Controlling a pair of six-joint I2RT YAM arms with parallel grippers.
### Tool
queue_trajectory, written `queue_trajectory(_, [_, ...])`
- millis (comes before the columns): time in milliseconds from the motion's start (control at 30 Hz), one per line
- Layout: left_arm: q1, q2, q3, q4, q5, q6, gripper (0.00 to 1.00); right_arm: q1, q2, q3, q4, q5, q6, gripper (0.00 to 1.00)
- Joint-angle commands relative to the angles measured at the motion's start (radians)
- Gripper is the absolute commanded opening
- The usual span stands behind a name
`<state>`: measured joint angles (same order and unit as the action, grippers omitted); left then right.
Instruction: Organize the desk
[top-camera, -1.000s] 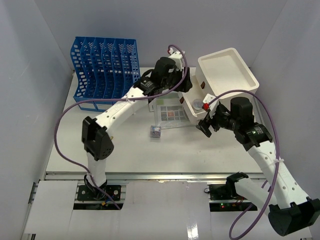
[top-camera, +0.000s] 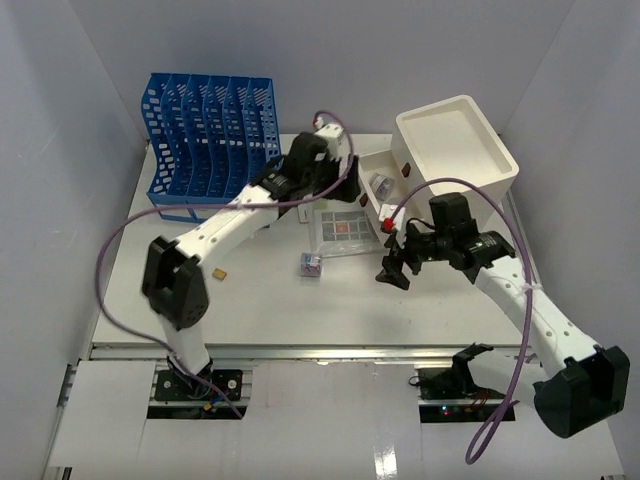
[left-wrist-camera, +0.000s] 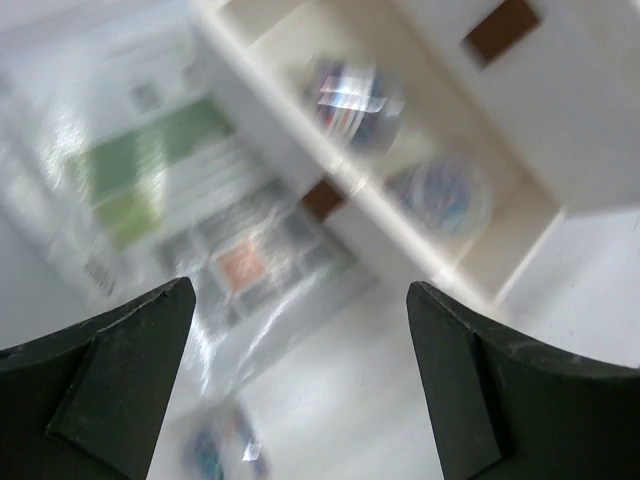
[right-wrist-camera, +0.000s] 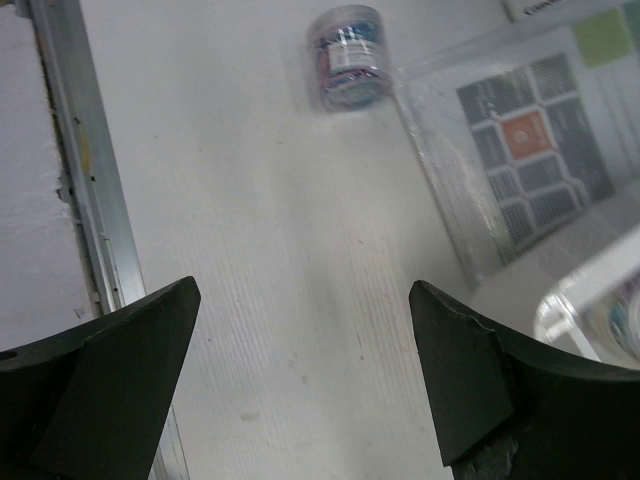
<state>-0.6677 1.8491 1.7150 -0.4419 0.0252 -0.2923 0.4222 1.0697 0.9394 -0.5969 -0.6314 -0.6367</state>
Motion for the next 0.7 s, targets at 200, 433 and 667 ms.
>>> queue_trajectory(200, [0.148,-0.957,-0.858,-0.014,-0.201,-0.274,0.98,0.351,0.378,0.196,0.180,0.213,0.053,0.90])
queue_trajectory(433, [0.151,-1.309,-0.997,-0.281,-0.257,-0.507,0.98,0.417,0.637,0.420,0.153,0.232,-0.090,0.90])
queue_trajectory(667, [0.151,-1.503,-1.025,-0.412,-0.292,-0.607,0.98,0.420,0.836,0.553,0.088,0.238,-0.158,0.90])
